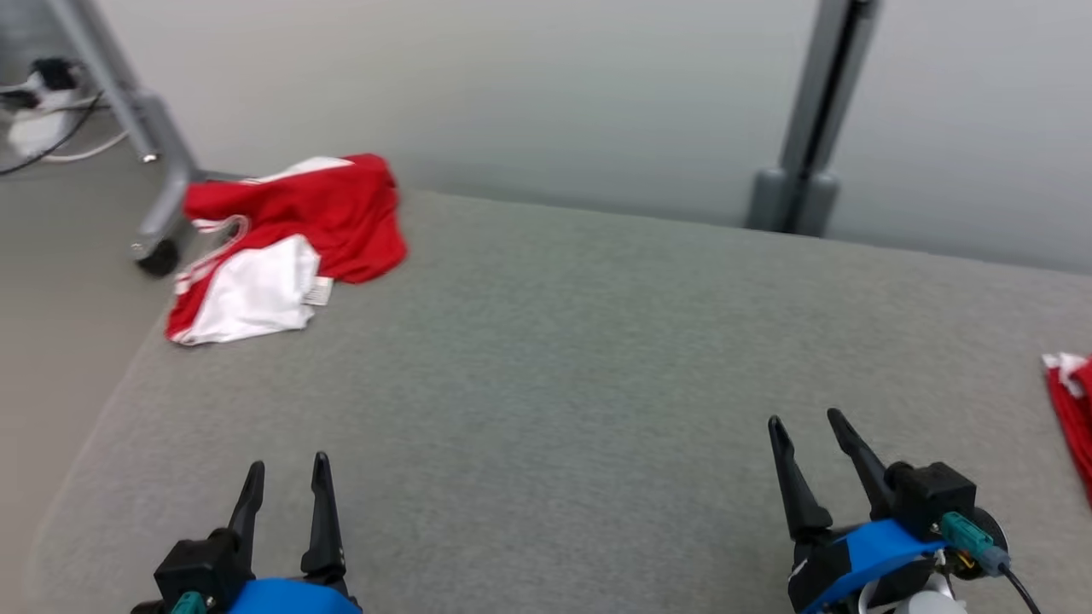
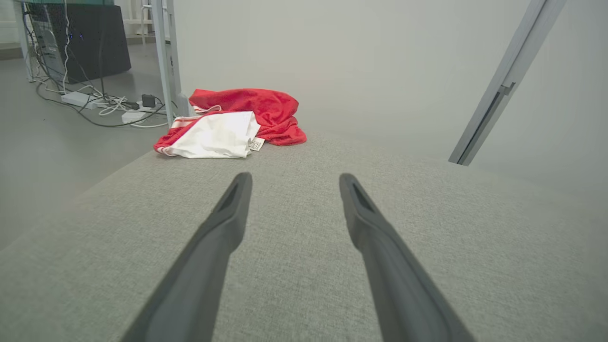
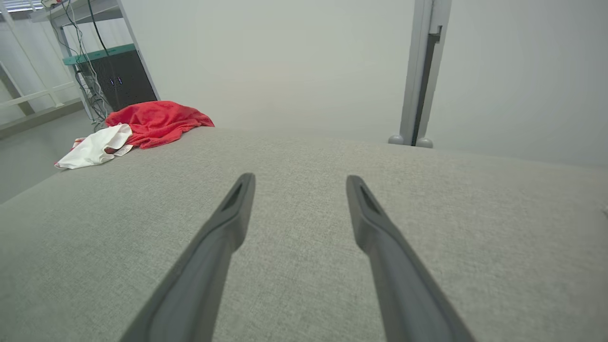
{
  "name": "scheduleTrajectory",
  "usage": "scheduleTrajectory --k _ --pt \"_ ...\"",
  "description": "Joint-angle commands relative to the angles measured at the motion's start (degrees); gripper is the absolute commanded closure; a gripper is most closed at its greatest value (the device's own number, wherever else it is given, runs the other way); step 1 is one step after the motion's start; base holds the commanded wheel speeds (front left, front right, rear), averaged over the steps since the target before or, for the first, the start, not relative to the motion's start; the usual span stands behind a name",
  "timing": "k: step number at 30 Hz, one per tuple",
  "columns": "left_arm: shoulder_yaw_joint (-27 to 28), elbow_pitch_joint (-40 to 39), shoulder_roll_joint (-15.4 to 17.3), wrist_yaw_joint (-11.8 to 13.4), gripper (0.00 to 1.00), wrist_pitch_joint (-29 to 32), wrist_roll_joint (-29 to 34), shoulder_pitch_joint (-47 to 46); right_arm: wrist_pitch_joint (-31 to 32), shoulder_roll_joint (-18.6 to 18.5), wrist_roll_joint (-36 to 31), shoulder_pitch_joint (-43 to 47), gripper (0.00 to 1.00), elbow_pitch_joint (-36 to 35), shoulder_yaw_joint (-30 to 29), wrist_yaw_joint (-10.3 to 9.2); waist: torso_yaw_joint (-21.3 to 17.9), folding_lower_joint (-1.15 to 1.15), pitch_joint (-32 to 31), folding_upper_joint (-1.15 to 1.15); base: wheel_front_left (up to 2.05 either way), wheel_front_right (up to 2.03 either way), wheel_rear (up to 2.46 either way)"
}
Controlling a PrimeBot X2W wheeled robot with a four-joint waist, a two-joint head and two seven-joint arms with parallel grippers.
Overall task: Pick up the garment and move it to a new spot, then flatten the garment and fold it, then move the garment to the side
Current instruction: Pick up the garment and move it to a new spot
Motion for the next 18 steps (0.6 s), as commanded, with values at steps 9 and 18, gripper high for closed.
scheduleTrajectory --k 9,18 --pt "0.64 -1.57 1.09 0.9 0.0 0.08 -0.04 1.3 0.16 -0.09 0.89 1.58 0.0 0.24 1.54 0.01 12.37 0.0 0.36 0.0 0.0 0.0 0.0" --pt "0.91 -3.41 1.9 1.4 0.0 0.68 -0.55 2.58 -0.09 -0.11 1.64 1.29 0.0 0.62 3.02 0.01 16.3 0.0 0.09 0.0 0.0 0.0 0.0"
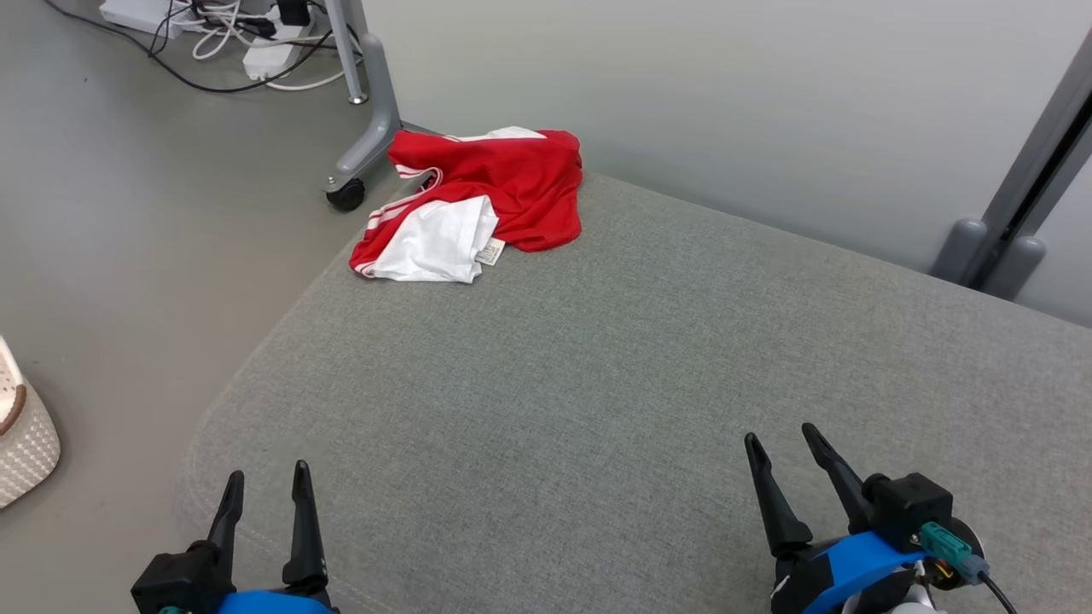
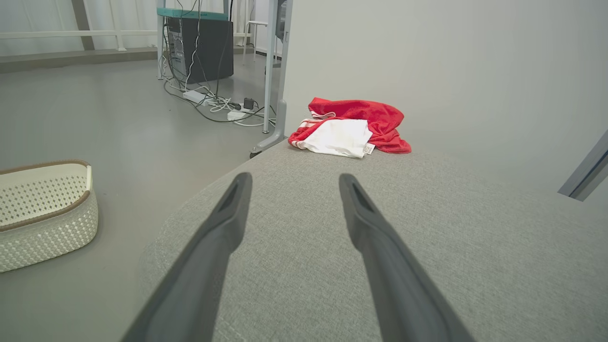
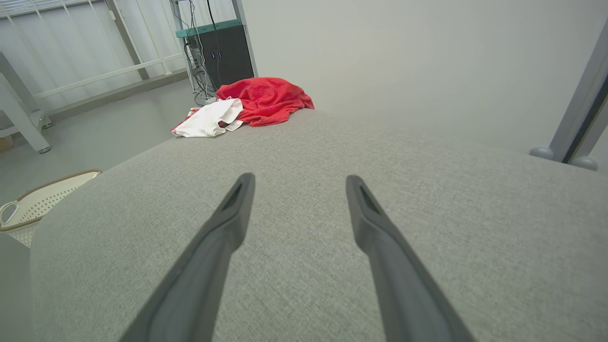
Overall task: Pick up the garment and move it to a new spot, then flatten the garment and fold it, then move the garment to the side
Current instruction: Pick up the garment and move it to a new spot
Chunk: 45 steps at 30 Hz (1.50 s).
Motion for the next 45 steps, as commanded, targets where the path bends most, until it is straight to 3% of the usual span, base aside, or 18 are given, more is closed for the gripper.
scheduleTrajectory --k 1,8,17,22,26,34,45 --pt "0.4 -0.61 0.22 0.1 0.0 0.09 -0.29 0.36 -0.35 -0.14 0.1 0.26 0.0 0.07 0.0 0.01 0.17 0.0 0.25 0.0 0.0 0.0 0.0" --pt "1.87 -2.92 1.94 0.23 0.0 0.49 -0.47 -2.51 -0.13 -0.15 -1.44 -1.53 0.0 -1.56 -0.16 0.01 -0.69 0.0 2.2 0.0 0.0 0.0 0.0" --pt "8.13 -5.76 12.37 -1.25 0.0 5.54 0.06 -19.29 3.05 -0.15 -6.16 -4.86 0.0 -8.66 -0.22 0.01 -5.6 0.0 9.26 0.0 0.0 0.0 0.0" --pt "10.8 -0.1 16.45 -3.29 0.0 9.11 -1.88 -31.18 6.1 -0.16 -9.15 -6.62 0.0 -13.77 0.04 0.01 -9.48 0.0 14.64 0.0 0.0 0.0 0.0" --pt "11.68 9.95 19.03 -5.32 0.0 12.56 -3.74 -39.82 8.53 -0.16 -11.54 -7.89 0.0 -18.34 -0.1 0.01 -12.84 0.0 19.29 0.0 0.0 0.0 0.0" --pt "10.46 30.47 17.72 -9.41 0.0 20.13 -8.07 -47.75 12.7 -0.15 -14.34 -9.06 0.0 -29.63 -2.15 0.01 -17.24 0.0 28.25 0.0 0.0 0.0 0.0" --pt "7.63 45.08 15.35 -13.94 0.0 18.62 -8.99 -54.54 16.63 -0.14 -16.82 -7.28 0.0 -42.12 -4.65 0.01 -17.97 0.0 36.45 0.0 0.0 0.0 0.0"
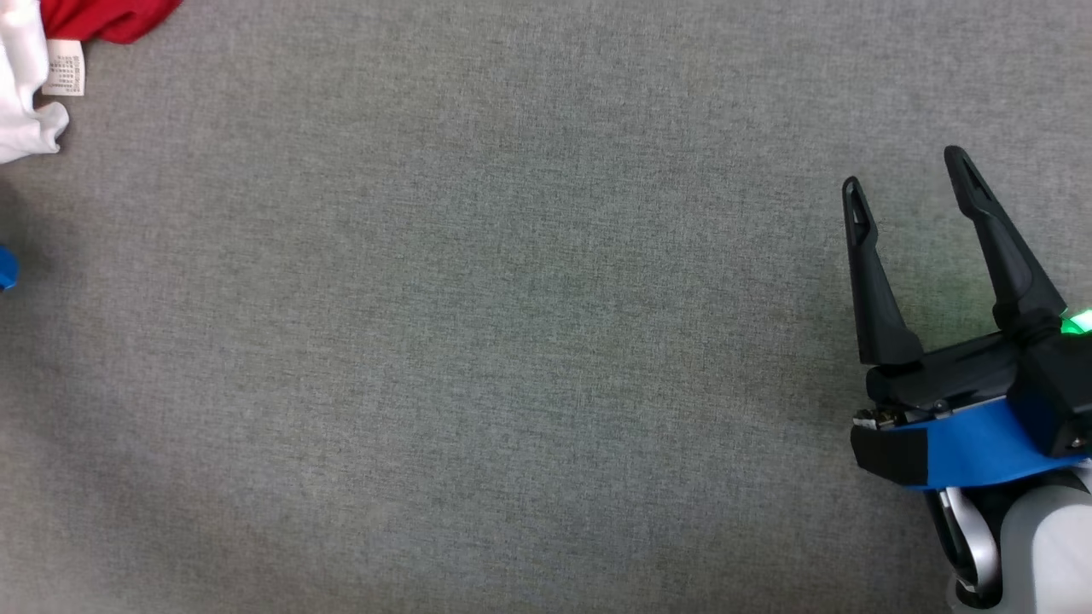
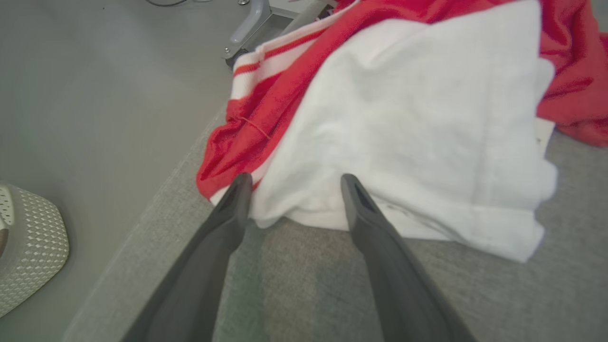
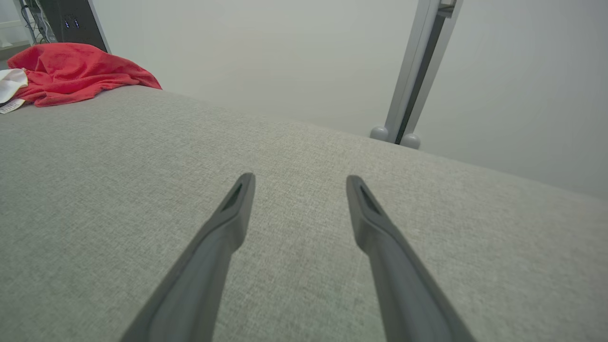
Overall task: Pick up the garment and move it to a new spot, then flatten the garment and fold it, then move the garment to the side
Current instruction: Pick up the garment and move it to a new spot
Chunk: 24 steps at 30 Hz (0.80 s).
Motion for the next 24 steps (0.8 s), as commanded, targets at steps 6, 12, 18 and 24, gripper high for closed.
scheduleTrajectory --k 6,12,18,24 --pt "-1.99 4.47 -0.84 -1.31 0.0 0.69 -0.96 -3.17 0.45 -0.14 0.18 0.53 0.0 -2.12 -0.32 0.01 0.24 -0.01 2.01 0.0 0.0 0.0 0.0" --pt "-5.13 4.88 -1.86 -1.81 1.0 1.92 -3.14 -3.53 -0.06 -0.14 0.79 -0.25 0.0 -2.21 -0.37 0.01 0.1 -0.01 2.22 0.0 0.0 0.0 0.0" --pt "-7.88 2.81 2.22 -1.75 1.0 -2.12 -4.59 -3.74 -1.56 -0.14 1.65 -0.98 0.0 -0.86 -0.64 0.01 -0.33 -0.01 0.03 0.0 0.0 0.0 0.0" --pt "-9.48 2.69 5.99 -1.59 1.0 -8.9 -3.72 -5.28 -3.76 -0.14 3.54 -1.57 0.0 2.19 -0.59 0.01 -1.55 -0.01 -4.47 0.0 0.0 0.0 0.0"
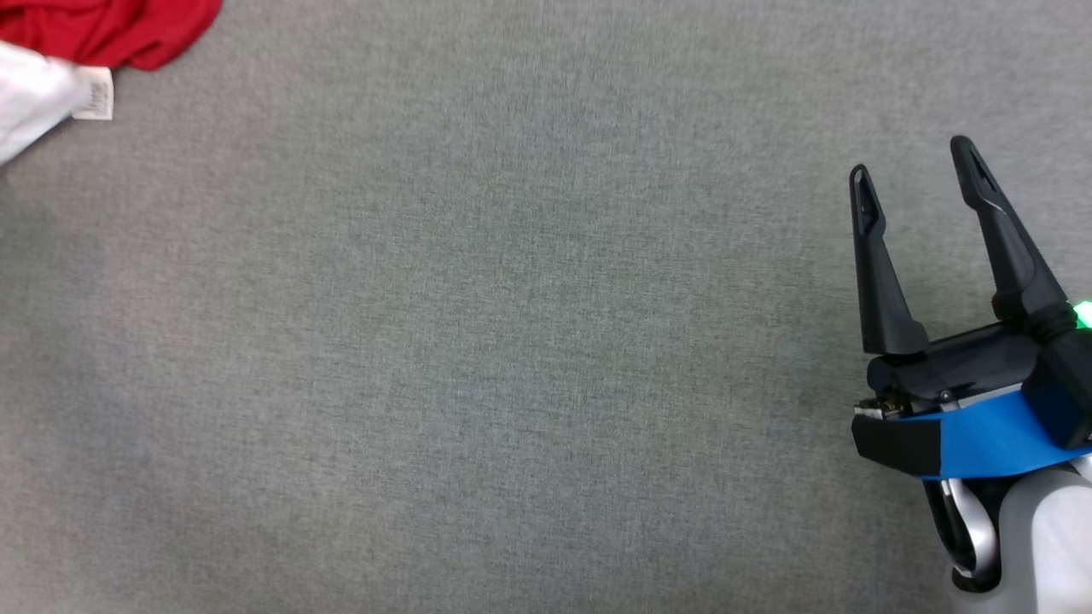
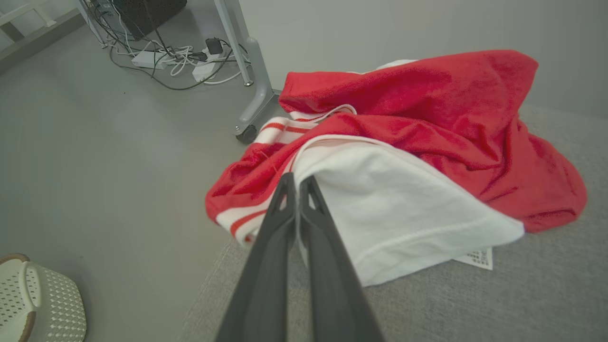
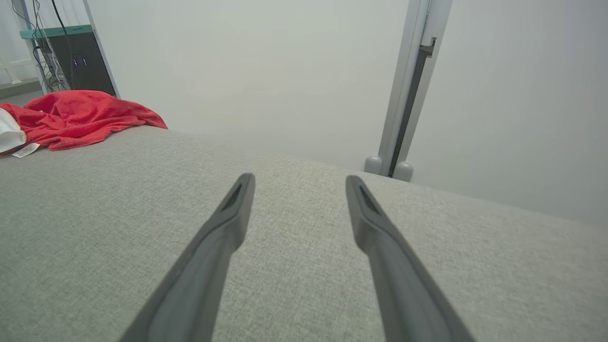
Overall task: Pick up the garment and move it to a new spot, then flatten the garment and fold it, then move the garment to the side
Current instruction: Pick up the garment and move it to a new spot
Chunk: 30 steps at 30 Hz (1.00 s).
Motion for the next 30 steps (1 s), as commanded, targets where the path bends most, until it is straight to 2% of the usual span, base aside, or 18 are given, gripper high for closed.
scheduleTrajectory --k 1,7,13,19,27,30 --pt "-0.62 -0.39 1.22 -0.01 1.0 -1.09 0.45 -1.03 -0.75 -0.13 0.8 -0.48 0.0 0.89 0.01 0.01 -1.35 0.0 -2.24 0.0 0.0 0.0 0.0" --pt "-4.37 -4.51 4.22 -0.01 1.0 -4.91 1.77 -2.75 -3.51 -0.13 3.37 0.39 0.0 5.7 -0.44 0.01 -3.21 0.0 -8.61 0.0 0.0 0.0 0.0" --pt "-9.46 -12.74 5.63 -0.02 1.0 -4.97 2.05 -4.76 -6.69 -0.11 6.33 1.89 0.0 11.38 -0.61 0.01 -5.71 0.0 -15.57 0.0 0.0 0.0 0.0" --pt "-12.78 -23.27 3.93 0.03 1.0 -3.73 1.9 -6.28 -9.38 -0.1 8.8 4.16 0.0 17.07 -0.92 0.01 -8.9 0.0 -22.07 0.0 0.0 0.0 0.0" --pt "-17.17 -39.12 0.13 2.79 1.0 2.37 3.9 -7.38 -12.16 -0.11 11.75 6.23 0.0 22.38 -1.49 0.01 -13.77 0.0 -26.96 0.0 0.0 0.0 0.0" --pt "-17.84 -42.07 -1.07 3.59 1.0 4.07 4.03 -7.83 -12.73 -0.11 12.12 6.34 0.0 23.27 -1.84 0.01 -14.92 0.0 -27.4 0.0 0.0 0.0 0.0"
